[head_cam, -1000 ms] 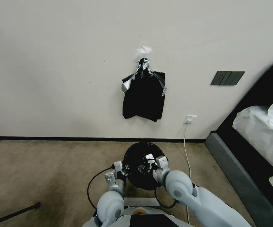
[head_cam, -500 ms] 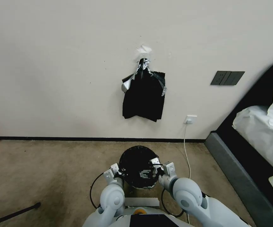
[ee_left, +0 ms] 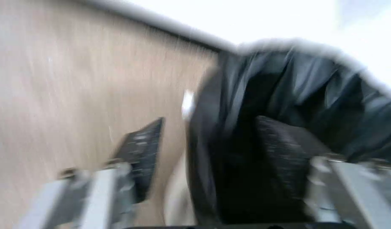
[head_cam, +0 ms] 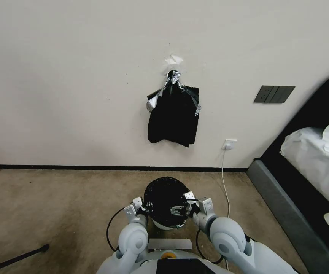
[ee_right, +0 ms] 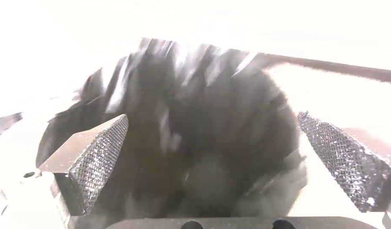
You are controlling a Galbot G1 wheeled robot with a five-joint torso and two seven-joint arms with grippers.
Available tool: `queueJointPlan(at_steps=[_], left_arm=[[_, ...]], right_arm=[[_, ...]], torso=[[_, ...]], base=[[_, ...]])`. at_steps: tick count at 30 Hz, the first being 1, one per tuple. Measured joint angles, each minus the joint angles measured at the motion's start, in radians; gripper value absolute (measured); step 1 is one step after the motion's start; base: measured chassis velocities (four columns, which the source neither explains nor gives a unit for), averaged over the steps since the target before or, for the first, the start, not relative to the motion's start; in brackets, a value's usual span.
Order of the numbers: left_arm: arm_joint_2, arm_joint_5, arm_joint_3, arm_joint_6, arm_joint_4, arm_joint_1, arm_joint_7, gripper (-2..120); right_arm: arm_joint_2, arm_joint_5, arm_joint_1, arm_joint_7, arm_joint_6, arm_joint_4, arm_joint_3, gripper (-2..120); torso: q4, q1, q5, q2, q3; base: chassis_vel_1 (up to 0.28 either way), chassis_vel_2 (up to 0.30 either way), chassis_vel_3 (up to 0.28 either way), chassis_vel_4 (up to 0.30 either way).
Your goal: Place a trash bag onto the trash bin.
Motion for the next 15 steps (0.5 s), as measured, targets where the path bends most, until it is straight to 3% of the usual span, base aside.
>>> queueJointPlan(at_steps=[1, 4, 5, 8, 9, 12, 13, 15], left_arm=[[0.012, 0.063, -0.014, -0.032, 0.000, 0.017, 0.043, 71], [0.037, 0.300, -0.086, -0.217, 0.026, 0.083, 0.204, 84], [0.037, 0.300, -0.086, -0.217, 0.026, 0.083, 0.204, 84], [0.044, 0.450, -0.171, -0.360, 0.010, 0.165, 0.290, 97], [0.044, 0.450, -0.171, -0.360, 0.010, 0.165, 0.290, 97], [0.042, 0.555, -0.249, -0.494, 0.007, 0.237, 0.343, 100], [0.042, 0.555, -0.249, -0.494, 0.007, 0.237, 0.343, 100], [0.019, 0.577, -0.304, -0.562, -0.002, 0.296, 0.377, 100]], right_arm=[[0.014, -0.010, -0.019, -0.006, 0.026, 0.003, 0.028, 100], [0.064, -0.139, -0.085, -0.067, 0.151, -0.026, 0.134, 100], [0.064, -0.139, -0.085, -0.067, 0.151, -0.026, 0.134, 100], [0.138, -0.324, -0.190, -0.177, 0.330, -0.080, 0.254, 100], [0.138, -0.324, -0.190, -0.177, 0.330, -0.080, 0.254, 100], [0.226, -0.482, -0.295, -0.246, 0.492, -0.115, 0.335, 100], [0.226, -0.482, -0.295, -0.246, 0.492, -0.115, 0.335, 100], [0.319, -0.589, -0.372, -0.274, 0.594, -0.136, 0.374, 100]], torso=[[-0.0001, 0.000, 0.0003, 0.000, 0.000], [0.0002, 0.000, -0.0002, 0.000, 0.000], [0.0002, 0.000, -0.0002, 0.000, 0.000], [0.0004, 0.000, 0.0000, 0.000, 0.000], [0.0004, 0.000, 0.0000, 0.000, 0.000], [-0.0001, 0.000, -0.0002, 0.000, 0.000], [-0.0001, 0.000, -0.0002, 0.000, 0.000], [-0.0002, 0.000, 0.0001, 0.000, 0.000]], base=[[0.000, 0.000, 0.000, 0.000], [0.000, 0.000, 0.000, 0.000], [0.000, 0.000, 0.000, 0.000], [0.000, 0.000, 0.000, 0.000], [0.000, 0.000, 0.000, 0.000], [0.000, 0.000, 0.000, 0.000], [0.000, 0.000, 0.000, 0.000], [0.000, 0.000, 0.000, 0.000]])
